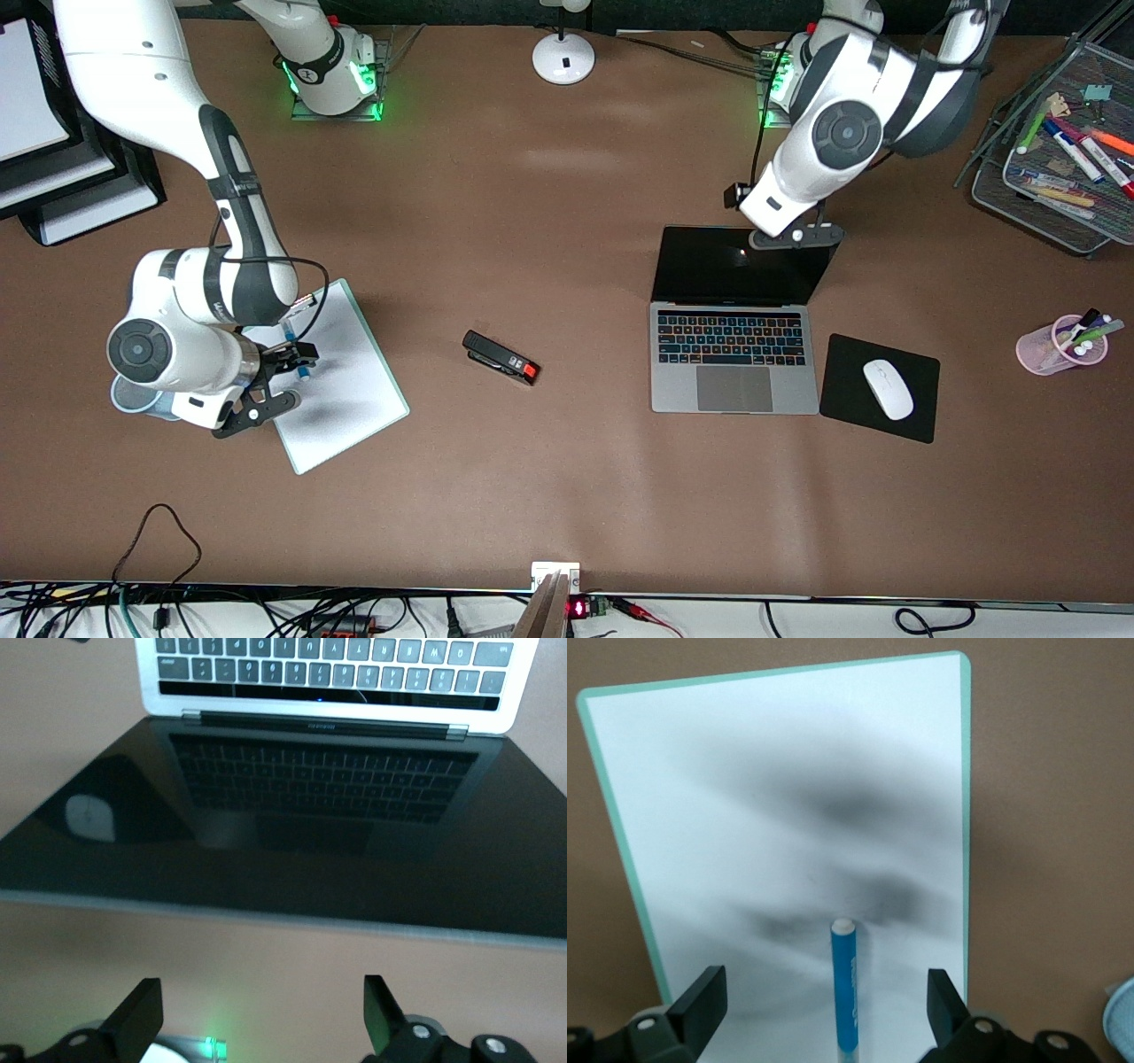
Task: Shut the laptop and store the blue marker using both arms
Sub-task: 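Push the laptop lid down with the left gripper while the right gripper grasps the marker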
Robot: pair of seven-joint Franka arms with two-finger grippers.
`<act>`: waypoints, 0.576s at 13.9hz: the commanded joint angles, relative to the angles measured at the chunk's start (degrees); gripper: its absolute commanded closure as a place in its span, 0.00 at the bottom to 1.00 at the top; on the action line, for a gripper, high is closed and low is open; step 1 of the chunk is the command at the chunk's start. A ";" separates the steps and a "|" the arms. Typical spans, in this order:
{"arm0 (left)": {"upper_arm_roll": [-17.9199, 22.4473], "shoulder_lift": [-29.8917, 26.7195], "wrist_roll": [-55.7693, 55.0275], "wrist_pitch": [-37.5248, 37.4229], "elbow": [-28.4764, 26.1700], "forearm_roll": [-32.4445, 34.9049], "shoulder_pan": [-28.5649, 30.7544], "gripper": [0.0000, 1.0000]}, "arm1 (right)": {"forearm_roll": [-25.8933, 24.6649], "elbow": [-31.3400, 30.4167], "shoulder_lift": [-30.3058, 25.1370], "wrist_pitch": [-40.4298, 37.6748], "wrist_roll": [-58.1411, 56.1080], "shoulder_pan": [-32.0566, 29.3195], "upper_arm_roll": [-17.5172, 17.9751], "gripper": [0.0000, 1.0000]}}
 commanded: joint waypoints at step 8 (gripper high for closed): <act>-0.14 14.85 0.59 1.64 17.55 10.28 3.22 0.00 | 0.89 -3.15 2.17 5.49 -1.99 -0.63 0.02 0.09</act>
